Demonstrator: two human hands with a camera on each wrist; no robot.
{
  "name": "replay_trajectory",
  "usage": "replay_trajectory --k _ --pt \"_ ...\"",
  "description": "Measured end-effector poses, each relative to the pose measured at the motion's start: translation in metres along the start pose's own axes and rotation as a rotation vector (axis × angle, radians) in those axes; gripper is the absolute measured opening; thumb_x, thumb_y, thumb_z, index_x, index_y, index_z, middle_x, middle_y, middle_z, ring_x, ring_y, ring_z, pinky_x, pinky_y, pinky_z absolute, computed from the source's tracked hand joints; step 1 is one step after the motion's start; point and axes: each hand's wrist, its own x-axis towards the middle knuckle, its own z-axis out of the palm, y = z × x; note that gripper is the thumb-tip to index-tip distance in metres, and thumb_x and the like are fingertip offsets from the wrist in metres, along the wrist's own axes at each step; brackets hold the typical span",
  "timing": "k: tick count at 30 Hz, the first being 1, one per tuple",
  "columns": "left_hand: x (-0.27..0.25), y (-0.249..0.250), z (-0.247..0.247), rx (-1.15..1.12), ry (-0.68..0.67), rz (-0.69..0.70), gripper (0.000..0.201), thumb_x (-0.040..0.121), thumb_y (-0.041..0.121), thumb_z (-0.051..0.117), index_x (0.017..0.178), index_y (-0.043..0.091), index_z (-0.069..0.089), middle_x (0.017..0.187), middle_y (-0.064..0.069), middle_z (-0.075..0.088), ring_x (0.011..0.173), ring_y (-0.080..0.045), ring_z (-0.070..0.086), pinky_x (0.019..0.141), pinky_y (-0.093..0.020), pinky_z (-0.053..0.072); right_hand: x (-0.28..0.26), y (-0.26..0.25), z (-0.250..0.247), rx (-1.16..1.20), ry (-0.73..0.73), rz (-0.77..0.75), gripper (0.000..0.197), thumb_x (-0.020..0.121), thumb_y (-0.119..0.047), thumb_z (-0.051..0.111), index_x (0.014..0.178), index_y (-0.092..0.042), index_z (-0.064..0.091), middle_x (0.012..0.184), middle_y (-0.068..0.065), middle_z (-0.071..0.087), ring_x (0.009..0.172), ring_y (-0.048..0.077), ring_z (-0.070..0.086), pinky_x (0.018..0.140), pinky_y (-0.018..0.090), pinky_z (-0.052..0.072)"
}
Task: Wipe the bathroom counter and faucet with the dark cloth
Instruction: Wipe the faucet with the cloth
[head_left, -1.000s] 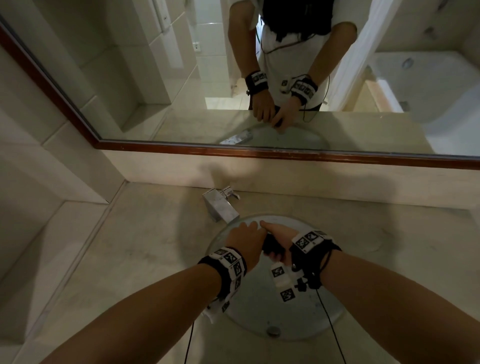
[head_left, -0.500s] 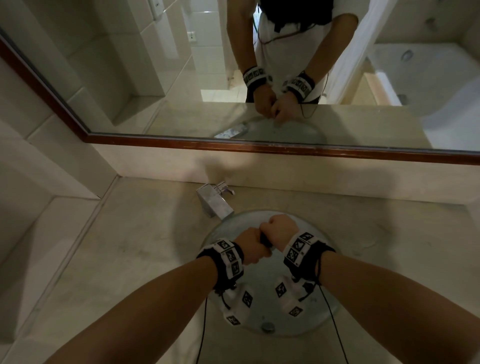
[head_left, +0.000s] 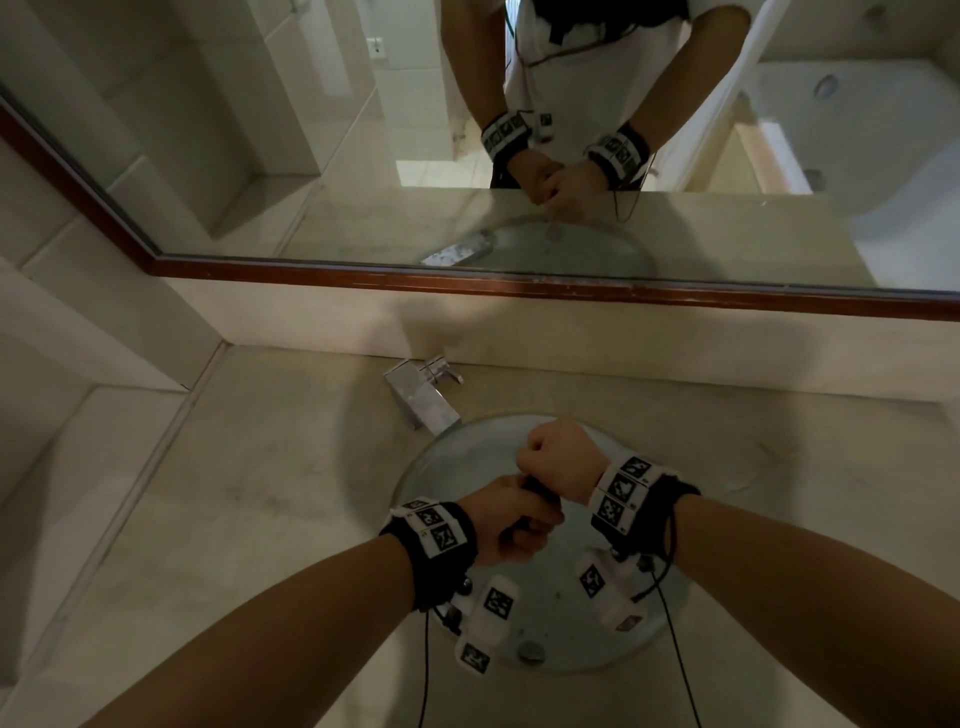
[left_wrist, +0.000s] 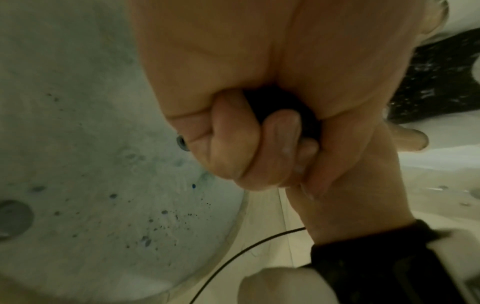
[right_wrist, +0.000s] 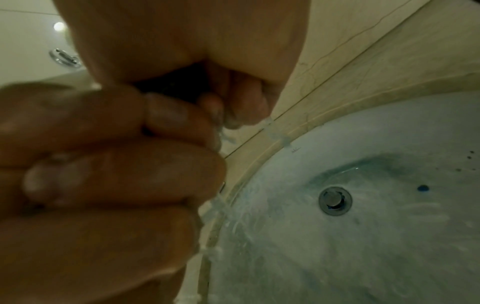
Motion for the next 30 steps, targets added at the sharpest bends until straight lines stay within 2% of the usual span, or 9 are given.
replay_trajectory --k 4,9,13,16,19,21,25,28,30 --pt "0.001 -0.001 0.001 -0.005 -0.050 -0.029 0.035 0.089 0.000 0.053 0.060 0.019 0.049 0.058 0.000 0.037 0.044 -0.011 0.034 0.041 -0.020 0.028 -0.001 0.007 0.002 0.032 -0.027 -0.007 0.046 0.078 -0.007 0.061 0.048 -0.016 0.027 0.050 0.007 0.028 0.047 0.018 0.025 0.048 0.030 0.024" --pt "0.007 0.006 0.004 0.025 0.004 -0.039 0.008 0.091 0.013 0.062 0.092 0.013 0.054 0.072 -0.005 0.057 0.050 -0.015 0.051 0.041 -0.021 0.039 0.004 0.017 -0.005 0.017 0.010 0.018 0.043 0.086 -0.012 0.057 0.052 -0.016 0.030 0.053 0.000 0.029 0.048 0.013 0.026 0.050 0.029 0.025" --pt "0.004 0.007 -0.006 -0.122 0.048 -0.053 0.034 0.097 0.038 0.044 0.112 0.011 0.059 0.086 -0.006 0.067 0.059 -0.019 0.062 0.049 -0.025 0.039 0.011 0.031 -0.008 0.061 -0.004 0.086 0.038 0.093 -0.021 0.054 0.058 -0.012 0.042 0.056 0.000 0.039 0.051 0.014 0.037 0.053 0.029 0.032" --pt "-0.006 0.004 -0.016 0.029 0.204 -0.047 0.041 0.098 0.031 0.040 0.122 0.004 0.059 0.090 -0.007 0.067 0.064 -0.020 0.062 0.052 -0.024 0.043 0.011 0.029 0.001 0.082 -0.077 0.175 0.033 0.095 -0.032 0.053 0.068 -0.015 0.053 0.063 0.002 0.051 0.052 0.015 0.049 0.050 0.027 0.041" --pt "-0.021 -0.002 -0.023 0.346 0.350 0.062 0.031 0.093 0.015 0.051 0.122 0.011 0.059 0.085 -0.007 0.066 0.066 -0.020 0.061 0.054 -0.026 0.049 0.005 0.014 0.013 0.165 -0.166 0.332 0.028 0.096 -0.038 0.051 0.090 -0.011 0.056 0.080 0.010 0.059 0.056 0.022 0.057 0.043 0.027 0.045" --pt "-0.035 -0.007 -0.030 0.548 0.379 0.171 0.027 0.088 0.010 0.056 0.114 0.011 0.063 0.081 -0.009 0.064 0.067 -0.023 0.059 0.058 -0.030 0.050 0.001 -0.001 0.021 0.212 -0.204 0.413 0.030 0.097 -0.039 0.049 0.097 -0.010 0.055 0.082 0.010 0.058 0.060 0.023 0.058 0.046 0.029 0.048" --pt "-0.074 -0.020 -0.047 0.938 0.603 0.316 0.012 0.088 0.017 0.061 0.096 0.010 0.065 0.084 -0.007 0.068 0.072 -0.021 0.063 0.069 -0.034 0.055 -0.003 -0.042 0.039 0.241 -0.266 0.450 0.027 0.100 -0.034 0.047 0.087 -0.011 0.055 0.073 0.009 0.053 0.057 0.022 0.053 0.051 0.031 0.045" --pt "-0.111 -0.035 -0.070 0.970 0.779 0.305 0.012 0.089 0.025 0.062 0.096 0.016 0.058 0.089 -0.003 0.065 0.068 -0.016 0.057 0.060 -0.027 0.049 -0.007 -0.081 0.062 0.338 -0.330 0.445 0.033 0.095 -0.045 0.052 0.087 -0.014 0.056 0.069 0.007 0.052 0.053 0.019 0.050 0.049 0.028 0.044" --pt "-0.141 -0.048 -0.088 0.802 0.815 0.282 0.022 0.087 0.028 0.065 0.098 0.016 0.049 0.089 -0.001 0.062 0.060 -0.010 0.057 0.048 -0.019 0.043 -0.016 -0.110 0.079 0.466 -0.427 0.411 0.036 0.091 -0.046 0.061 0.096 -0.011 0.059 0.074 0.008 0.053 0.055 0.018 0.050 0.050 0.028 0.044"
